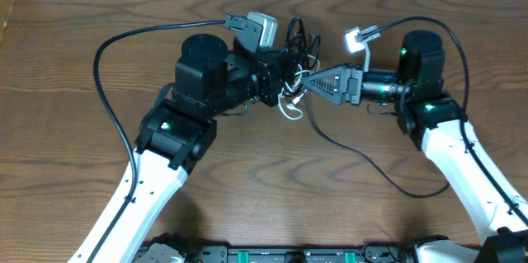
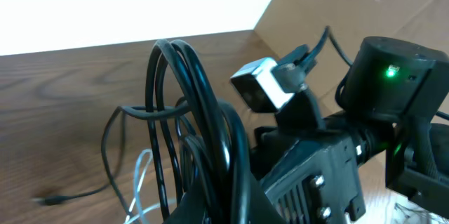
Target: Untangle cables
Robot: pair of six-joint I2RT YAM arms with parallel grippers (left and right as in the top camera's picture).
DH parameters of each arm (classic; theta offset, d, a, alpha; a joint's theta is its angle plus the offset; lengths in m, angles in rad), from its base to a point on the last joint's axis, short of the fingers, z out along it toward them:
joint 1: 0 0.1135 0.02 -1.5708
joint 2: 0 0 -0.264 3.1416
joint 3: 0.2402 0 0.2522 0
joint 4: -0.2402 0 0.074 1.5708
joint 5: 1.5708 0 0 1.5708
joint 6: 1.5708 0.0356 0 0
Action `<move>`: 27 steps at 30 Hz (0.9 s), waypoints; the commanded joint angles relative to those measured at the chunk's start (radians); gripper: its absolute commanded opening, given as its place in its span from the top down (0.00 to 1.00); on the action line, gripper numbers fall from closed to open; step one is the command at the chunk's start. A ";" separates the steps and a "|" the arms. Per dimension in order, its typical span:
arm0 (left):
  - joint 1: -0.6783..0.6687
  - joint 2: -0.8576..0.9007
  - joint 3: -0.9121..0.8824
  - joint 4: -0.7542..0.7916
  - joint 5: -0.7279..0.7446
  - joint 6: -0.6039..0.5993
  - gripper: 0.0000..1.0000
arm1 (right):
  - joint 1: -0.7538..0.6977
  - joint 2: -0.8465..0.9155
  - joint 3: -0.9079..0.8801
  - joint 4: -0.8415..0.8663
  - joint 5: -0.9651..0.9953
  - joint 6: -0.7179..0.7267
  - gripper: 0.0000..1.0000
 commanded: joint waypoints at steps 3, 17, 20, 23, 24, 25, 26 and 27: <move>0.002 -0.001 0.018 0.049 0.120 -0.006 0.92 | 0.047 -0.005 0.002 -0.014 0.167 0.039 0.29; 0.005 -0.006 0.018 0.050 0.282 -0.083 0.92 | 0.091 -0.005 0.002 -0.428 0.721 -0.012 0.29; 0.025 -0.008 0.018 0.066 0.279 -0.083 0.93 | 0.079 -0.005 0.002 -0.525 0.774 -0.025 0.29; 0.052 -0.010 0.018 0.071 0.279 -0.083 0.92 | 0.060 -0.005 0.002 -0.596 0.840 -0.053 0.29; 0.076 -0.012 0.018 0.071 0.279 -0.083 0.93 | 0.046 -0.005 0.002 -0.639 0.887 -0.060 0.29; 0.089 -0.013 0.018 0.071 0.279 -0.083 0.92 | 0.035 -0.005 0.002 -0.666 0.914 -0.060 0.29; 0.104 -0.016 0.018 0.070 0.279 -0.084 0.93 | 0.027 -0.005 0.002 -0.682 0.929 -0.060 0.29; 0.122 -0.020 0.018 0.070 0.280 -0.084 0.93 | 0.015 -0.005 0.002 -0.705 0.954 -0.061 0.29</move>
